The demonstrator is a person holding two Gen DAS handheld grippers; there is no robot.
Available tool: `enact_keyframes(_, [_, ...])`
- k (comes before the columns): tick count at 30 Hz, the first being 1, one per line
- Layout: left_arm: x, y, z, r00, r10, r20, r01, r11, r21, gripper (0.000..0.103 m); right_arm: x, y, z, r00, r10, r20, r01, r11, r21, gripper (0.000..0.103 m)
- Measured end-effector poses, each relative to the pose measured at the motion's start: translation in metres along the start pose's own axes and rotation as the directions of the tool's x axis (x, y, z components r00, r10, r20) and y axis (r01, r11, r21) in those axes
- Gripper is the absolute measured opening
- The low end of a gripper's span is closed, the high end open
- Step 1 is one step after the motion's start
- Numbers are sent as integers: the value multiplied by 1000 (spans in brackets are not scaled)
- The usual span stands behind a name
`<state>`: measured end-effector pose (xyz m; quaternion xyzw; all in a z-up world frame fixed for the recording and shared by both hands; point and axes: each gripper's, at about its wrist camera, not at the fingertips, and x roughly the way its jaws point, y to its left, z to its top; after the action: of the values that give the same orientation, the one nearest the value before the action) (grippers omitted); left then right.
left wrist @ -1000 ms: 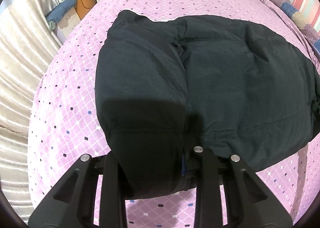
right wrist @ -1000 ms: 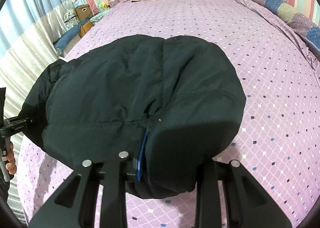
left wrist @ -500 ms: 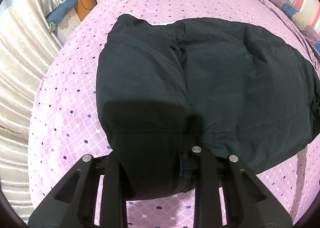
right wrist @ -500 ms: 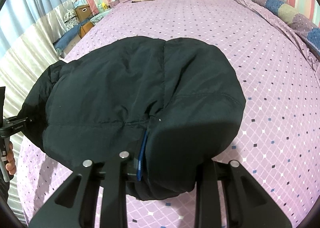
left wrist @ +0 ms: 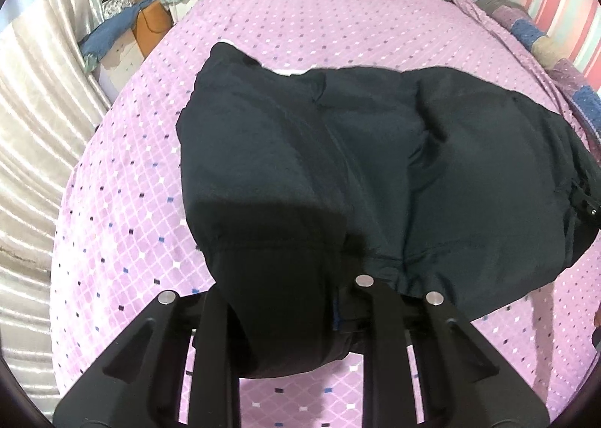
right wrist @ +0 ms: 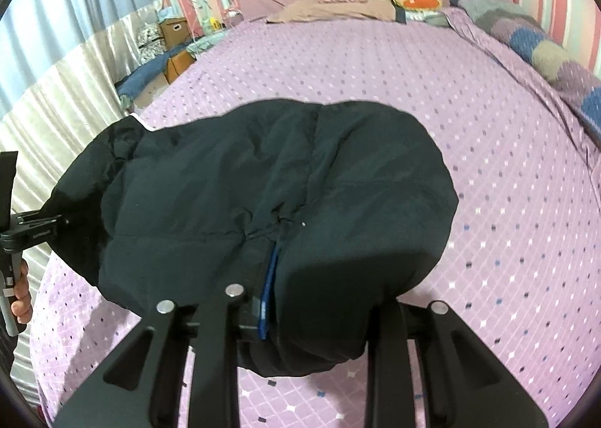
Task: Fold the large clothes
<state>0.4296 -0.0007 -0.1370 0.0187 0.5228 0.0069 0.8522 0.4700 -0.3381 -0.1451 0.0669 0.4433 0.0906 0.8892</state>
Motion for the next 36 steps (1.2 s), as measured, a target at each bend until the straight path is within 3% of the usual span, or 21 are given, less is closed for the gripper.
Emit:
enact_keyframes(13, [-48, -34, -14, 997, -5, 77, 0, 998, 66, 18, -54, 18, 4, 989, -8, 147, 24, 994, -106, 24])
enact_keyframes(20, [-87, -45, -44, 992, -17, 122, 8, 998, 69, 16, -100, 25, -7, 978, -25, 207, 62, 983, -174, 24])
enact_keyframes(28, [-128, -53, -102, 989, -64, 132, 55, 996, 70, 16, -159, 22, -60, 967, -41, 253, 89, 979, -181, 24])
enact_keyframes(36, [-143, -50, -157, 989, -81, 124, 75, 996, 52, 16, -170, -6, -118, 978, -71, 194, 93, 989, -111, 24])
